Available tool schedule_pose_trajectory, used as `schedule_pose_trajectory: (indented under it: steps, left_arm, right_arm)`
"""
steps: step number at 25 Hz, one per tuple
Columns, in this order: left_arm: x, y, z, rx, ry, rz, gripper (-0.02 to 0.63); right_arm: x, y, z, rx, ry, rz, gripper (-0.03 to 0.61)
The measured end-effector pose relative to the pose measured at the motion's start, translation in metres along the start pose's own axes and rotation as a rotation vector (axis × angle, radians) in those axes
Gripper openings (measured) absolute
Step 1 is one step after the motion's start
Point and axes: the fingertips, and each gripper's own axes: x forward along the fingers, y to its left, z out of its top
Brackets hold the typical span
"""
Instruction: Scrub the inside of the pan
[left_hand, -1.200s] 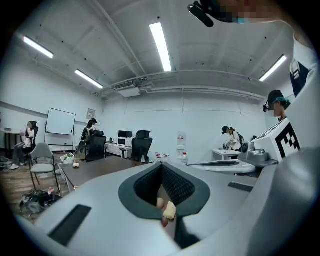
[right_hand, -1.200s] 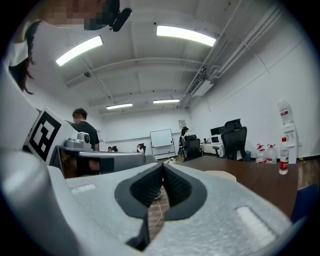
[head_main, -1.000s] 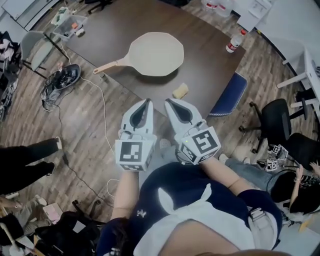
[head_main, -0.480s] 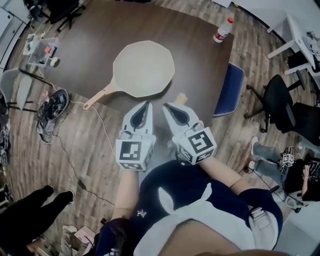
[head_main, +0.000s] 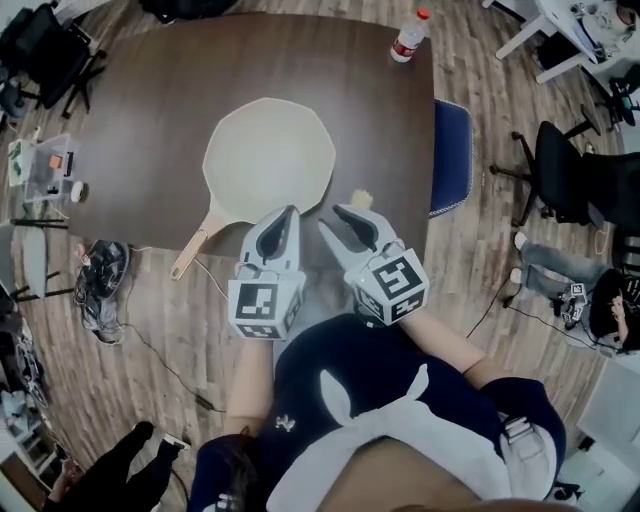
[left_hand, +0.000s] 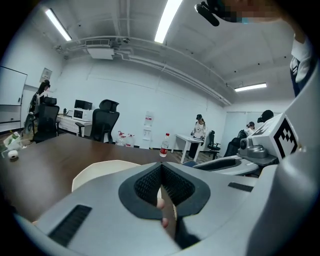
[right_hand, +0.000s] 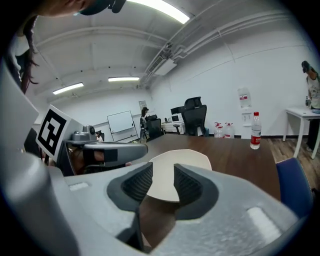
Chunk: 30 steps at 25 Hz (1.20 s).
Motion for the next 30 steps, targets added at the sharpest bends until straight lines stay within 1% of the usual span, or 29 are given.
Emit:
schedule_pose_trajectory:
  steps: [2, 4, 7, 9, 11, 13, 19, 22, 25, 28, 30]
  left_arm:
    - [0.004, 0.009, 0.0, 0.0, 0.011, -0.015, -0.002]
    - [0.011, 0.011, -0.001, 0.002, 0.026, -0.039, -0.002]
    - [0.024, 0.009, -0.002, 0.033, 0.052, -0.096, -0.002]
    - [0.028, 0.009, -0.005, 0.052, 0.063, -0.125, -0.002]
    - [0.03, 0.009, -0.01, 0.07, 0.075, -0.142, -0.002]
    - [0.031, 0.011, -0.014, 0.087, 0.09, -0.159, -0.002]
    - [0.031, 0.026, -0.027, 0.116, 0.128, -0.194, -0.002]
    - [0.03, 0.028, -0.038, 0.136, 0.145, -0.214, -0.002]
    - [0.027, 0.034, -0.045, 0.154, 0.16, -0.234, -0.002]
    - [0.024, 0.043, -0.049, 0.159, 0.168, -0.238, -0.002]
    - [0.023, 0.048, -0.051, 0.158, 0.172, -0.236, -0.002]
  right_arm:
    - [0.007, -0.003, -0.009, 0.019, 0.042, -0.029, 0.154]
    - [0.011, -0.016, -0.02, 0.038, 0.081, -0.073, 0.167]
    - [0.015, -0.041, -0.04, 0.072, 0.132, -0.161, 0.17]
    - [0.019, -0.054, -0.06, 0.097, 0.172, -0.217, 0.173]
    - [0.021, -0.066, -0.084, 0.122, 0.222, -0.269, 0.194]
    - [0.022, -0.078, -0.105, 0.151, 0.263, -0.32, 0.198]
    - [0.024, -0.107, -0.148, 0.211, 0.347, -0.472, 0.198]
    - [0.023, -0.12, -0.174, 0.236, 0.388, -0.532, 0.198]
    - [0.025, -0.13, -0.193, 0.269, 0.402, -0.591, 0.198]
    - [0.029, -0.136, -0.205, 0.3, 0.408, -0.622, 0.197]
    - [0.033, -0.136, -0.215, 0.301, 0.43, -0.628, 0.192]
